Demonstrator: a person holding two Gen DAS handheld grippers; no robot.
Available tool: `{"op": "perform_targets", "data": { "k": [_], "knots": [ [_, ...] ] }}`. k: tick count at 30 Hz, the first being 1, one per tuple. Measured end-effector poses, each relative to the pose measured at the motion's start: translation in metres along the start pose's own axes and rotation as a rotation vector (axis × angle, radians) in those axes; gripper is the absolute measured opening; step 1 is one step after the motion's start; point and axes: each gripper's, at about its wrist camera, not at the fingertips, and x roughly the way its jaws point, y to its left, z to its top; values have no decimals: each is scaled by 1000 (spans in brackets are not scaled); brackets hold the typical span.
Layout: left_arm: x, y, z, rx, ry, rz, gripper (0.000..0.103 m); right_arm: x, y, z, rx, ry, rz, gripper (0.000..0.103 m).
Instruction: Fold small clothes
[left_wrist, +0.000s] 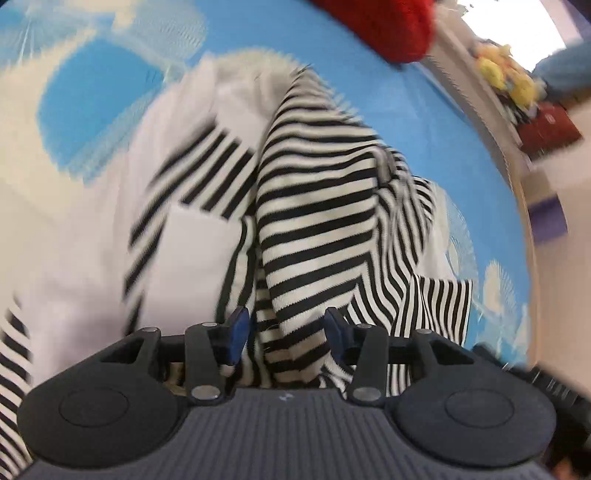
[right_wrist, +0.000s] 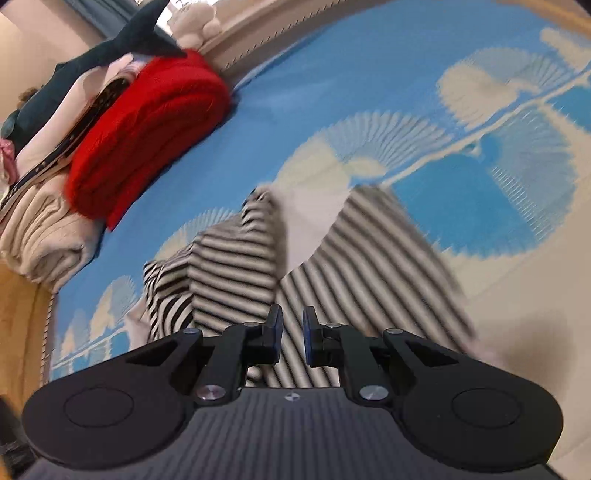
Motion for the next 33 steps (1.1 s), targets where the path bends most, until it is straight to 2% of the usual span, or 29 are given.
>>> {"op": "perform_targets", "data": {
  "k": [2,3,4,5,6,7,10,11,14,15,16,17,18,21,23,24,26,27,28,30,31,32,33],
  "knots": [
    [6,-1,-1,8,-3,-48,50,13,4,-5,5,33,13,12],
    [9,-1,-3,16,0,-49,49,20,6,-7,10,49,21,13],
    [12,-1,-4,6,16,-38,44,28,7,-9,18,65,29,20],
    [14,1,-5,-14,25,-49,22,35,7,-12,27,80,37,31],
    [17,0,-5,-25,23,-69,9,43,8,-15,36,95,47,37],
    [18,1,-5,-26,19,-85,2,51,9,-18,45,111,53,41],
    [3,-9,-9,-1,10,-139,2,70,12,-26,73,145,80,41],
    [-5,-11,-9,-2,16,-182,2,75,13,-28,85,155,94,41],
    [-27,-27,-9,48,62,-397,2,81,15,-30,122,165,123,40],
    [-34,-31,-10,80,65,-428,2,80,14,-31,140,160,136,40],
    [-40,-34,-11,120,65,-449,2,79,13,-30,156,154,149,30],
    [-43,-34,-13,144,63,-446,2,75,10,-29,174,146,184,7],
    [-44,-32,-13,153,55,-420,2,70,8,-28,190,131,208,3],
    [-39,-11,-8,80,42,-292,2,33,4,-18,200,12,205,3],
    [-44,0,-6,40,9,-189,1,-6,9,-8,150,-99,205,3],
    [-48,3,-5,41,-4,-145,1,-23,13,-6,102,-148,184,3],
    [-58,7,-5,43,-7,-133,1,-45,23,-8,-35,-190,60,3],
    [-59,8,-8,44,0,-148,1,-47,24,-13,-71,-158,-6,3],
    [-56,8,-10,39,13,-156,2,-42,19,-20,-58,-80,-39,3],
    [-48,12,-12,-3,47,-153,19,-21,8,-34,-5,131,-33,3],
    [-42,14,-11,-28,64,-147,39,-13,0,-43,55,189,-43,3],
    [-31,16,-7,-51,75,-136,47,-9,-6,-48,94,209,-56,4],
    [-24,17,-5,-64,75,-132,47,-7,-8,-50,110,219,-67,6]
  ]
}}
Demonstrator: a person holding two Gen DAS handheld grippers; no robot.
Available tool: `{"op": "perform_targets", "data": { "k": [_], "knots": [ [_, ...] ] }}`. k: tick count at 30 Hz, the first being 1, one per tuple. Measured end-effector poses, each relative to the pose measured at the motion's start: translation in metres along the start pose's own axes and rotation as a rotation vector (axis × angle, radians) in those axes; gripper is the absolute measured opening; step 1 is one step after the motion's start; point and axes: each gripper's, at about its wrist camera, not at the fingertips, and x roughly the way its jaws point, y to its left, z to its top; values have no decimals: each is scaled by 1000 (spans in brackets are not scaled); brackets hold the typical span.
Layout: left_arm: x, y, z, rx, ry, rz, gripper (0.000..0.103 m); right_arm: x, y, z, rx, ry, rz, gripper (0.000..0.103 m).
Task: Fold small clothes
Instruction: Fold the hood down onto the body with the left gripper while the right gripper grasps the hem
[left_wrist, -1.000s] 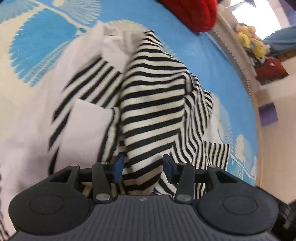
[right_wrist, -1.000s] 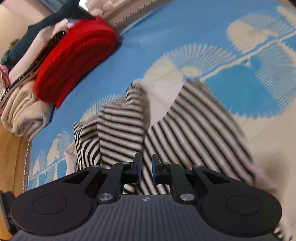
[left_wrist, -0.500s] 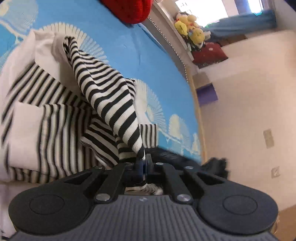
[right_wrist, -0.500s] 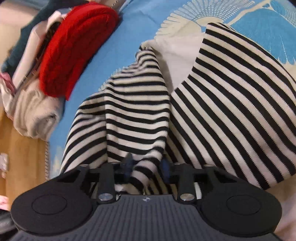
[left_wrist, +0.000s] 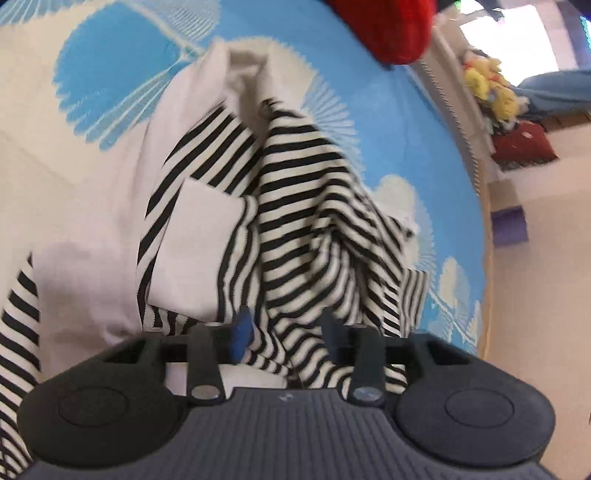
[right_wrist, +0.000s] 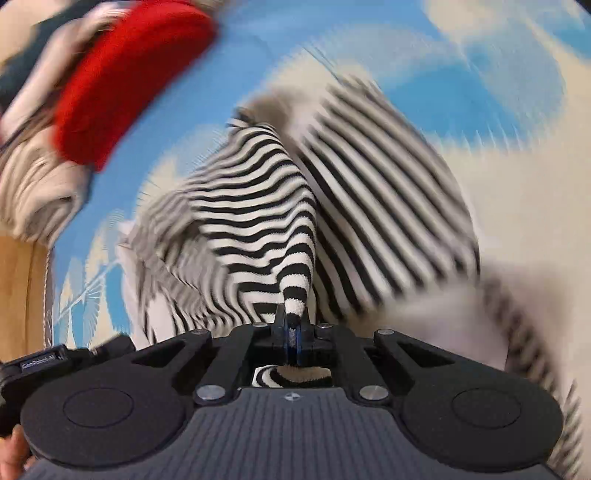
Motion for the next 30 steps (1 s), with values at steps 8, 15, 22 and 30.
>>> {"op": "perform_targets", "data": {
  "k": [8,15,22,30],
  "knots": [
    [47,-1,-1,-32,-26,-28,45,-4,1,33,-77,-148,15,43],
    [62,-12,-5,8,-34,29,2,32,-4,54,-27,-111,30,34],
    [-43,-23,18,175,-307,50,1,-22,-6,55,0,-350,106,1],
    [-20,23,21,81,-46,210,3,-2,-25,29,104,-173,-72,1]
  ]
}}
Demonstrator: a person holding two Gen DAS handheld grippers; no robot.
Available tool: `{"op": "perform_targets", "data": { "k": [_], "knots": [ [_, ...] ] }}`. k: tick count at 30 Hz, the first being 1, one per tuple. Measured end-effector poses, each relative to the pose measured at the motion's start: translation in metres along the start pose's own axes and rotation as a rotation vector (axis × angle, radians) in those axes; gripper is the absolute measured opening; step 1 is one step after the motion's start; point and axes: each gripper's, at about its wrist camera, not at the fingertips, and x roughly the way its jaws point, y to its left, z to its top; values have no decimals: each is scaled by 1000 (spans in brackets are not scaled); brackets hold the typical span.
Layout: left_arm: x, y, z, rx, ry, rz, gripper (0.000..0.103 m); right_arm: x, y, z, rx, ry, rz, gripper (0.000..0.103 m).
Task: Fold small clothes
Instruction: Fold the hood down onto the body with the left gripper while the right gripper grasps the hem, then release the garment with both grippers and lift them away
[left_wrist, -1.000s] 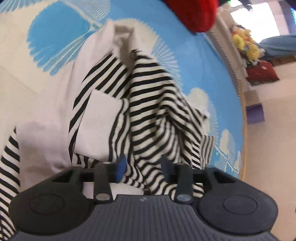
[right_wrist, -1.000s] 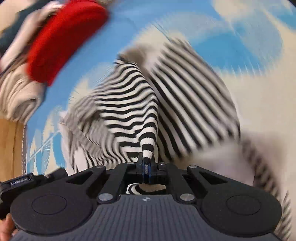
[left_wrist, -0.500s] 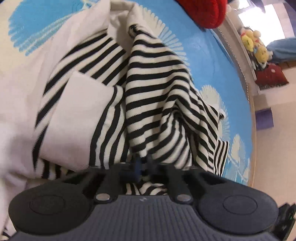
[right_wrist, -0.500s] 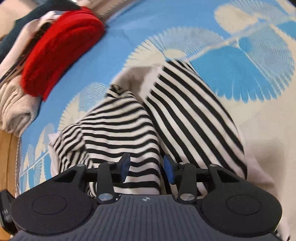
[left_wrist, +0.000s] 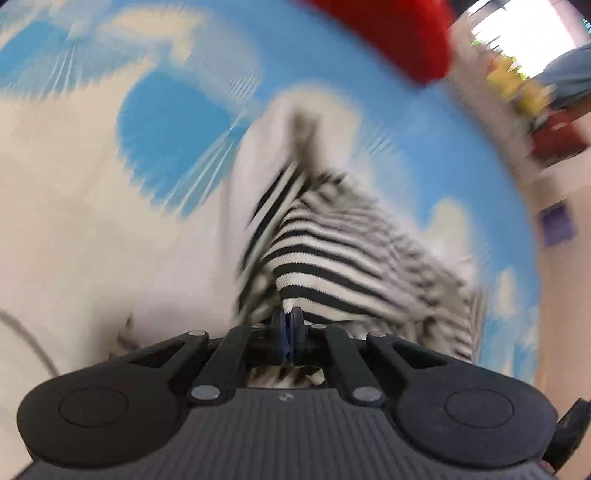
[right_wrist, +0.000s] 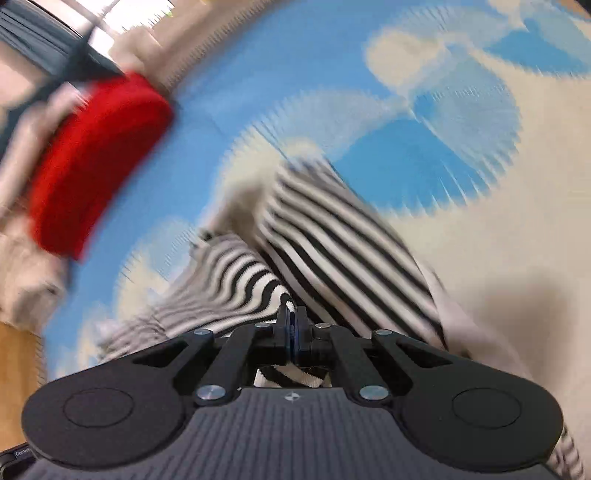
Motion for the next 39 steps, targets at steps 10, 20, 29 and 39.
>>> {"op": "perform_targets", "data": {
  "k": [10,20,29,39],
  "knots": [
    [14,11,7,-67,36,-45,33,12,13,-1,-82,31,-49,39],
    [-44,-16,2,178,-197,-113,3,-42,17,14,-67,-299,109,0],
    [-2,1,-4,141,1,33,21,13,-5,-4,-9,-11,-132,7],
    [-1,-26,-20,317,-99,15,21,-13,23,-13,-178,-170,-36,31]
  ]
}}
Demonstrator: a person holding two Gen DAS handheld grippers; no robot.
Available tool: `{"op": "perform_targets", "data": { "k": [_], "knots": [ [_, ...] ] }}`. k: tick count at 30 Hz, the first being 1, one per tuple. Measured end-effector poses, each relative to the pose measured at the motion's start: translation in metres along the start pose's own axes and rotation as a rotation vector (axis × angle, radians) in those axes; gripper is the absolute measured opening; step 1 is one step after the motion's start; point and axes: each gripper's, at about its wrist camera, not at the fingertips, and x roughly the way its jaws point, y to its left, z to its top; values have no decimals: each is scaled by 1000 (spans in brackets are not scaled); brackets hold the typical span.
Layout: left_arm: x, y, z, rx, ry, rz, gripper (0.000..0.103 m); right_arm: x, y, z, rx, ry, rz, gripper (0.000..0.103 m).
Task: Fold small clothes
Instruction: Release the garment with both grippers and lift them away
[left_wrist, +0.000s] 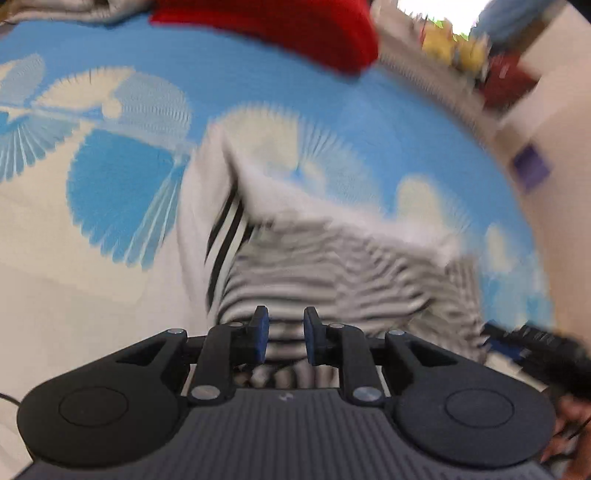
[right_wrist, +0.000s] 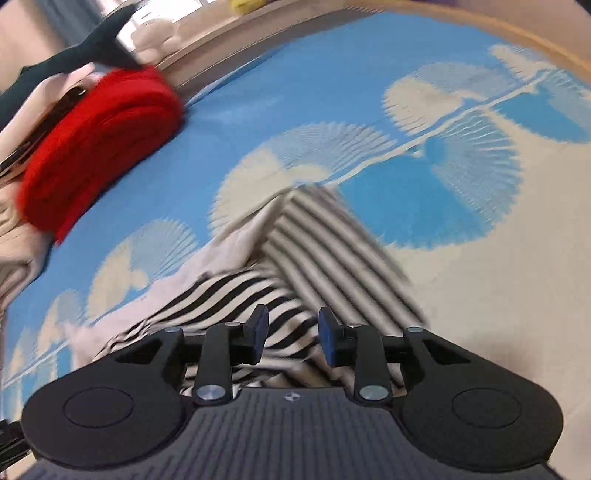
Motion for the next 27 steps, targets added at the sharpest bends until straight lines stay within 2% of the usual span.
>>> {"op": "perform_targets", "data": {
  "k": [2,3,4,6,8,10,11,12,13,14,16,17,18,20,22,24,27],
  "knots": [
    [27,7,-8,12,109,123,13,20,-2,-4,-4,111,-41,33],
    [31,11,-10,-4,123,143,13,33,-6,-7,-6,185,-67,33],
    [27,12,-10,-22,114,130,13,40,-10,-8,14,221,-82,31],
    [9,6,-6,-8,79,114,13,32,-14,-9,73,186,-73,29],
    [-11,-2,-4,36,6,82,16,12,-2,-6,-12,91,-70,33],
    [-16,-5,-6,60,-34,63,20,6,1,-5,-34,65,-33,36],
    [-8,-3,-9,61,-15,69,26,12,-3,-3,-15,112,-17,36],
    [5,-3,-16,59,38,94,26,20,-8,-5,-3,167,-34,36],
    [21,1,-25,47,136,158,30,27,-15,-9,3,224,-76,36],
    [20,6,-32,15,170,198,33,28,-20,-12,16,239,-98,36],
    [-30,2,-41,-58,63,164,34,-6,-28,-10,62,195,-95,40],
    [-56,-5,-43,-38,5,143,37,-37,-27,-7,60,137,-55,39],
    [-86,-14,-45,0,-65,134,39,-74,-22,-2,16,39,-38,39],
    [-136,-25,-56,59,-195,137,56,-144,-14,-1,-124,-157,-23,41],
    [-180,-29,-79,118,-302,132,67,-198,-23,-8,-199,-266,19,46],
    [-210,-27,-112,153,-370,114,73,-235,-42,-20,-235,-300,74,53],
    [-224,-8,-168,146,-386,92,74,-261,-78,-48,-258,-299,96,54]
  ]
}}
